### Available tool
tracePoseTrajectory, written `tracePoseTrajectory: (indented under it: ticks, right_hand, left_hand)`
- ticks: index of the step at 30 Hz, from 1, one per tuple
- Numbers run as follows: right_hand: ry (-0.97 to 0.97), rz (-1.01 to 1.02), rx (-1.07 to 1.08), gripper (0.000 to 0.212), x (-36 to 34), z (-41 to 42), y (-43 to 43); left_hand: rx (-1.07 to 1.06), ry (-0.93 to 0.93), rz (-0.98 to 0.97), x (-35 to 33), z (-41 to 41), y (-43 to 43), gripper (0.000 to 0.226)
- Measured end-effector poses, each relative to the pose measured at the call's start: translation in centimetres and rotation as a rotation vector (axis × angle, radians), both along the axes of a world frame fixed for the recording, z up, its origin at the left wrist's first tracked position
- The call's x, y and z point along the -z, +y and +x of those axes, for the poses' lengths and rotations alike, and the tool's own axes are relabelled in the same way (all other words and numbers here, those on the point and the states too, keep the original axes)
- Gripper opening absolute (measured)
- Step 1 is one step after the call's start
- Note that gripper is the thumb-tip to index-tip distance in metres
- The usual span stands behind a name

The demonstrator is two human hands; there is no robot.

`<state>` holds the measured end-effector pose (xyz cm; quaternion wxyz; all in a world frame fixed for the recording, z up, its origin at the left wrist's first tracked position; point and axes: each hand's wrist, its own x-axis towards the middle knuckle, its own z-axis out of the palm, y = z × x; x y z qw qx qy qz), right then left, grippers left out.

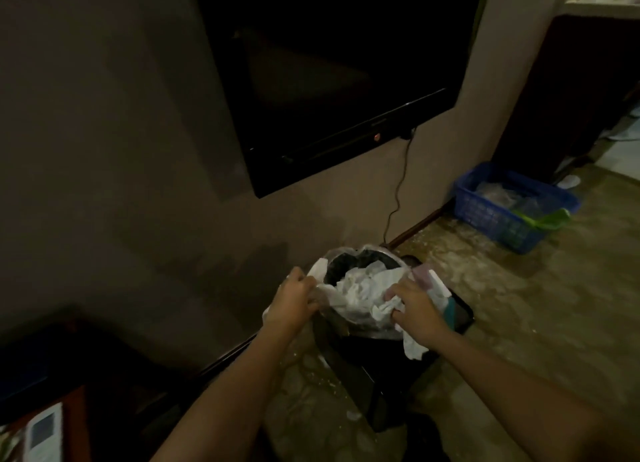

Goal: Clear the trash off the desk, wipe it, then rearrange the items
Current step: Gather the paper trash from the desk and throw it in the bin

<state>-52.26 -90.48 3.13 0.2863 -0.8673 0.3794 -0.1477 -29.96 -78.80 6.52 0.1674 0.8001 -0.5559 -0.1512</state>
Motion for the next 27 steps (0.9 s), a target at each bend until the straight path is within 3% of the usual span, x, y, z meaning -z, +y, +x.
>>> tracePoseTrajectory:
  ticks: [8, 11, 19, 23, 27]
  right_hand:
    - [-0.015, 0.035, -0.268, 0.025, 0.9, 4.0, -13.1]
    - [0.074, 0.043, -0.408, 0.018, 2.4, 4.9, -15.7]
    - [0.211, 0.153, -0.529, 0.024, 8.1, 8.0, -16.8]
    - [0.260, 0.212, -0.513, 0.027, 11.8, 9.9, -17.3]
    - [0.392, 0.148, -0.550, 0.030, 16.0, 11.1, -18.0]
  left_hand:
    - [-0.208, -0.069, -0.051, -2.6, -0.4, -8.5, 0.032]
    - [-0.279, -0.046, -0.060, -2.1, -2.1, -10.6, 0.037]
    - [-0.486, 0.045, -0.025, 1.6, -2.5, -9.3, 0.036]
    - [-0.482, 0.082, 0.004, 3.2, -1.3, -9.3, 0.033]
    - [-0.513, 0.150, 0.019, 5.4, -0.8, -9.7, 0.033]
